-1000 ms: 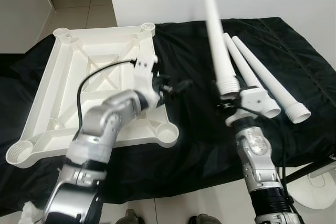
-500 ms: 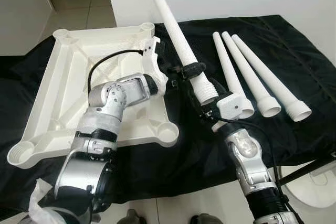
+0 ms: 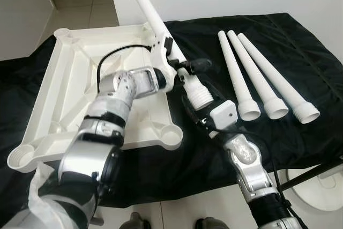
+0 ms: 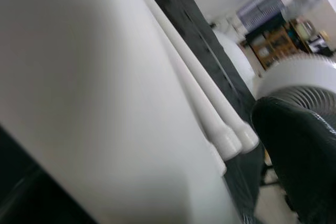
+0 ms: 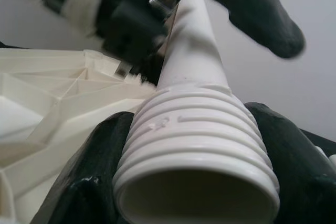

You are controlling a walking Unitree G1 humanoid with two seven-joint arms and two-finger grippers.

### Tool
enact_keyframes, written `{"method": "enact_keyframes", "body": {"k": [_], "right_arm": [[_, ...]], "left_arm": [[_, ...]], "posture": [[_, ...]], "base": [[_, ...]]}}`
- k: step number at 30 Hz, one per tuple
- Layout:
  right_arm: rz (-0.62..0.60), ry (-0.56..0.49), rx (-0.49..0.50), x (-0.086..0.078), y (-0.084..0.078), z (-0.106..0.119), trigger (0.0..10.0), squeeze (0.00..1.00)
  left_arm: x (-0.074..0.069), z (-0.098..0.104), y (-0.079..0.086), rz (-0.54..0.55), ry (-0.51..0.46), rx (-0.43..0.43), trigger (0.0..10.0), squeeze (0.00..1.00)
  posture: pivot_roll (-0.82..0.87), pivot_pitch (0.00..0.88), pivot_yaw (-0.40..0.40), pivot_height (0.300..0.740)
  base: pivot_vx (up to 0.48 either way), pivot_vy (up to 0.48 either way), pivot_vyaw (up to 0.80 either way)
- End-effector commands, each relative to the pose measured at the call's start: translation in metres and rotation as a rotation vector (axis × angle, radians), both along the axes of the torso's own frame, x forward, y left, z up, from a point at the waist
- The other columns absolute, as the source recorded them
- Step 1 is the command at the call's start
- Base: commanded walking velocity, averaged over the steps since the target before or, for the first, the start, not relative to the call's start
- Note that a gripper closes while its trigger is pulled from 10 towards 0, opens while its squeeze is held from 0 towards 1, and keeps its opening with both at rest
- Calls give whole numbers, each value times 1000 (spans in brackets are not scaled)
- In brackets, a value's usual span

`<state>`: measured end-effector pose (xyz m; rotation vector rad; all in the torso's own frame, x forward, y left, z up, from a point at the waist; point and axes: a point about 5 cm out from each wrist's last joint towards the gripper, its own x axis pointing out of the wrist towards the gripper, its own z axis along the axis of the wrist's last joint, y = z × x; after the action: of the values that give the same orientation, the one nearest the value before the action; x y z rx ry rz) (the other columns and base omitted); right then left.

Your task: Building children table

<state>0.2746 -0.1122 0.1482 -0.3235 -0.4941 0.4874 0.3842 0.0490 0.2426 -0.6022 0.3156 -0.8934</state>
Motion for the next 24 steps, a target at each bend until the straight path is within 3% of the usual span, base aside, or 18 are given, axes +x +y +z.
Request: {"method": "enact_keyframes", "body": {"k": [1,10,11,12,19,24], "right_arm": [[4,-12,-28,-7,-3,-5,10000,0],[-21,-55,-33,-11,-13,-2,10000,0],[-20,-60,-34,-11,-13,-2,10000,0],[-15,-72,-40,-11,-11,-1,10000,0],[15,-91,-47,-10,-7,2,10000,0],[34,-105,-58,-9,-5,4,10000,0]], "left_arm": [[8,13,9,26,-31,-22,10000,0],[20,31,30,120,-23,-82,10000,0],[21,31,31,122,-20,-84,4118,0],[21,29,32,127,-16,-91,0,0],[16,23,20,20,-19,-102,0,0],[16,23,18,17,-3,-117,0,0]], "posture": [[-126,74,96,740],[-121,78,106,740],[-121,78,106,740],[-122,77,107,740],[-113,71,106,740],[-109,63,106,740]], "base": [[0,0,0],[0,0,0],[0,0,0],[0,0,0],[0,0,0],[0,0,0]]}}
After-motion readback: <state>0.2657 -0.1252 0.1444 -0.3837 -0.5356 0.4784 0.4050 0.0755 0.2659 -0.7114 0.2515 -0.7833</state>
